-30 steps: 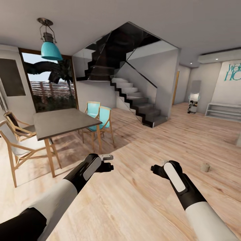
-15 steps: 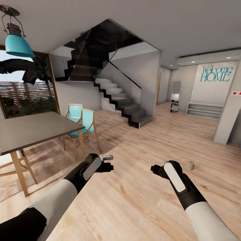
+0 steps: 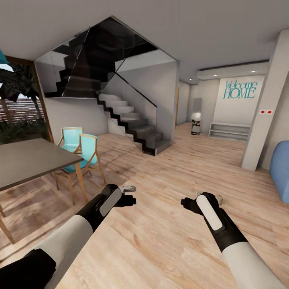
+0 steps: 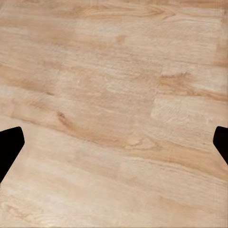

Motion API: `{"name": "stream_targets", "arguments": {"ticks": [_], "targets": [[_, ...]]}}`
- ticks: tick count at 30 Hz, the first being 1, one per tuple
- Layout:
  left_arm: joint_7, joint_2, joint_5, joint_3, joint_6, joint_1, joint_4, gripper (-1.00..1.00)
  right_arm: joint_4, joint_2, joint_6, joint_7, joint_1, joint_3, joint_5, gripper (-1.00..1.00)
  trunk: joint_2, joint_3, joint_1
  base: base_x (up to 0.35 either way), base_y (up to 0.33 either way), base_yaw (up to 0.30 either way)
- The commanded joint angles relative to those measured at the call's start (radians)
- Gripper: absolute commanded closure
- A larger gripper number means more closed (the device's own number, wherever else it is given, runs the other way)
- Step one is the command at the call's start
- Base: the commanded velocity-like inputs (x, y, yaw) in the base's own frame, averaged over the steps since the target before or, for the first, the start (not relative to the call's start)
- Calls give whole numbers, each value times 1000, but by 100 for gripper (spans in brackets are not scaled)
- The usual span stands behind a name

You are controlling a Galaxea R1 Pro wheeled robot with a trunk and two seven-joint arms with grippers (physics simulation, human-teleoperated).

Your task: Place each of the two pumpkins and all three candles from the living room inside a cabinet in the living room (use any cabinet), then make sure every cabinet is closed, and position the cauldron so it is next to a table in the living room.

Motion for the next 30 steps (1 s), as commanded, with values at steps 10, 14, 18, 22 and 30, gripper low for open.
{"name": "stream_targets", "arguments": {"ticks": [10,14,18,22,30], "targets": [[10,0,11,-3,1,-1,-1,-100,-1,-1,1,-10,-1,3,-10,-100,-1,-1,1,337,0,-13],[10,0,10,-3,1,-1,-1,-100,-1,-1,1,-10,-1,3,-11,-100,-1,0,1,337,0,-125],[10,0,10,-3,1,-1,-1,-100,-1,-1,1,-10,-1,3,-11,-100,-1,1,1,337,0,-229],[10,0,10,-3,1,-1,-1,-100,-1,-1,1,-10,-1,3,-11,-100,-1,3,1,337,0,-264],[10,0,10,-3,1,-1,-1,-100,-1,-1,1,-10,-1,3,-11,-100,-1,6,1,337,0,-273]]}}
